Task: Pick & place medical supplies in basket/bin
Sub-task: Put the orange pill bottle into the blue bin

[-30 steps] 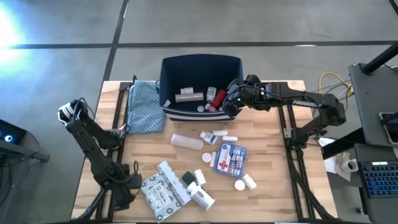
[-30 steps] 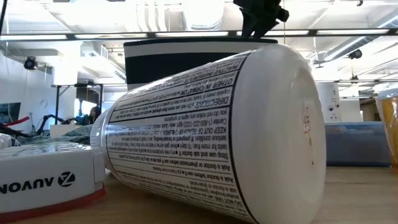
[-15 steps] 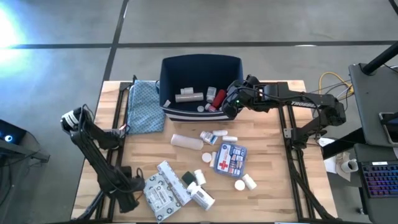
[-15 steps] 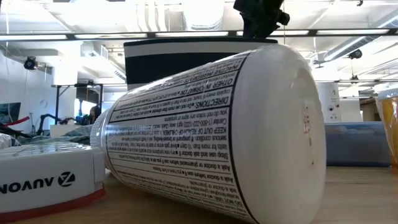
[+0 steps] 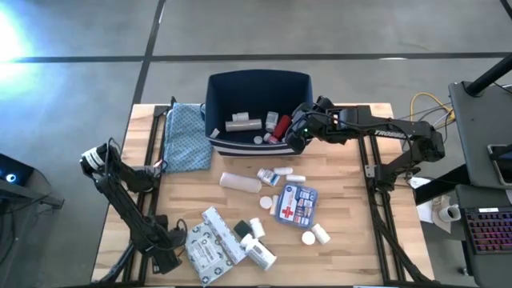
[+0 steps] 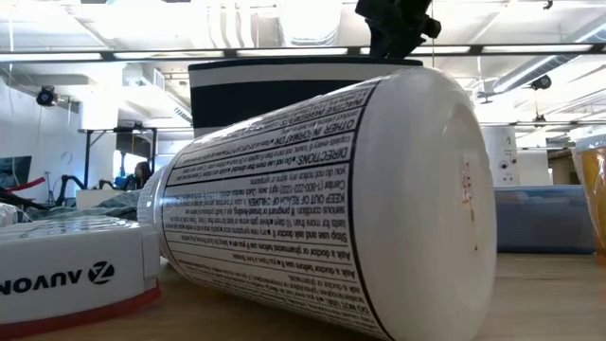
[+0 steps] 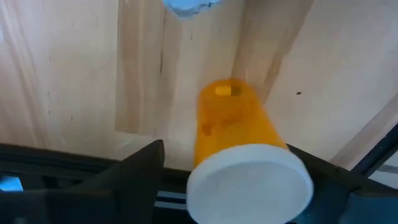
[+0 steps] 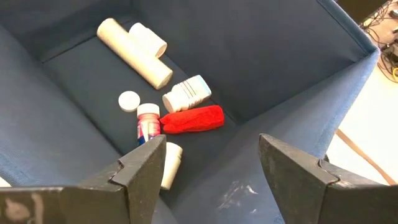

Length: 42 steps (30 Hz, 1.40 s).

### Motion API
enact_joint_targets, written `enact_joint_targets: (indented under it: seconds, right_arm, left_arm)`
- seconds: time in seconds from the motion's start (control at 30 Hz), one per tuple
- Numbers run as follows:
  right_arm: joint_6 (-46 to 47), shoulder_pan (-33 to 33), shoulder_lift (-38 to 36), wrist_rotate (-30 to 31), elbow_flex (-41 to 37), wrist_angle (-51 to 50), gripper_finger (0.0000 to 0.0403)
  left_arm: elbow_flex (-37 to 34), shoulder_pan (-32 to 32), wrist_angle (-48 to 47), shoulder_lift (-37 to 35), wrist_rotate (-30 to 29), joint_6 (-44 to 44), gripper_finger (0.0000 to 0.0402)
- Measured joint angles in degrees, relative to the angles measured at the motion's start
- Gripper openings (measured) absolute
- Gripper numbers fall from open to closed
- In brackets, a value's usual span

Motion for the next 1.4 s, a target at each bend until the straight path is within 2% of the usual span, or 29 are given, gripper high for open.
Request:
enact_joint_targets:
  seconds: [0.23,0.37,0.57,0.77,0.9,1.07,1.17,1.23,1.3,1.4]
  right_arm:
    - [0.0,0.0,0.0,0.1,0.0,0.0,0.0244]
    - [0.0,0.0,0.0,0.1,0.0,0.0,0.0244]
    - [0.0,0.0,0.0,0.1,0.0,0.1,0.0244]
    - [0.0,0.0,0.0,0.1,0.0,0.2,0.0244]
    - [0.0,0.0,0.0,0.4,0.0,0.4,0.0244]
    - [-1.3,-0.2,0.0,1.7,0.0,3.6,0.0244]
    - [-1.3,-0.5,0.0,1.6,0.0,4.7,0.0244]
    - [-1.3,-0.6,0.0,1.6,0.0,5.1,0.0244]
    - [-1.3,-0.7,0.0,1.6,0.0,5.2,0.0244]
    - [-1.5,-0.9,0.0,1.6,0.0,5.3,0.0244]
  left_arm:
    - [0.0,0.0,0.0,-0.2,-0.4,0.7,0.0206]
    - [0.0,0.1,0.0,-1.6,-3.9,0.4,0.0182]
    - [0.0,0.5,-5.6,-6.4,-8.5,-4.3,0.0185]
    - [0.7,1.0,-14.7,-17.9,-13.4,-10.8,0.0184]
    - [2.8,3.8,-19.1,-26.8,-21.5,-15.2,0.018]
    - [5.2,12.3,-18.2,-35.6,-40.0,-16.6,0.0181]
    - [7.4,18.4,-15.7,-39.1,-51.0,-9.9,0.0181]
    - [9.3,23.4,-13.3,-41.0,-55.4,-2.1,0.0181]
    - [11.1,29.4,-8.6,-42.3,-57.2,7.1,0.0181]
    - [12.8,39.1,5.2,-42.9,-56.4,24.6,0.0181]
